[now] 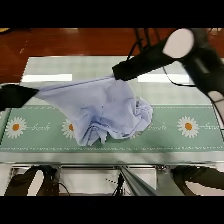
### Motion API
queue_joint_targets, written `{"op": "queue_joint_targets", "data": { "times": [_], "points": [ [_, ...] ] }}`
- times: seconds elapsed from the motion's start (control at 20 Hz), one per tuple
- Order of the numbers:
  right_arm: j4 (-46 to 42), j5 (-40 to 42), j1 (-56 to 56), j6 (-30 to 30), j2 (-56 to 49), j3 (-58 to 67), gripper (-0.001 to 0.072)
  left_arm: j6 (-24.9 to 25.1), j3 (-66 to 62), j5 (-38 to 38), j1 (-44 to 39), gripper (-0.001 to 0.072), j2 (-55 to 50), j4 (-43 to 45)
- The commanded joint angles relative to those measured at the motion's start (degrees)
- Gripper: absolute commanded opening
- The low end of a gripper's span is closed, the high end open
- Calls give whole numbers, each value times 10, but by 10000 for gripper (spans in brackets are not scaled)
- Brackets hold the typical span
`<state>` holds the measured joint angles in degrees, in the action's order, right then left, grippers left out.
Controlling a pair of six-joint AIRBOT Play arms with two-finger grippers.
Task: Fold the shirts.
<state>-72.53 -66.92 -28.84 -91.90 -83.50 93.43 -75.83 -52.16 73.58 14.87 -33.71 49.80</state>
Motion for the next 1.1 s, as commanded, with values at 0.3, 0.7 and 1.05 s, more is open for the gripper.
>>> {"op": "queue_joint_targets", "data": {
  "times": [0.3,0.7,1.05],
  "points": [
    [20,-48,28,54,-52,1,405,43,172,-132,-63,20,-102,-14],
    [90,-165,236,81,73,-143,421,62,173,-134,-63,20,-114,-11],
    [206,-37,249,111,222,-529,533,62,173,-134,-63,20,-114,-11]
  ]
}}
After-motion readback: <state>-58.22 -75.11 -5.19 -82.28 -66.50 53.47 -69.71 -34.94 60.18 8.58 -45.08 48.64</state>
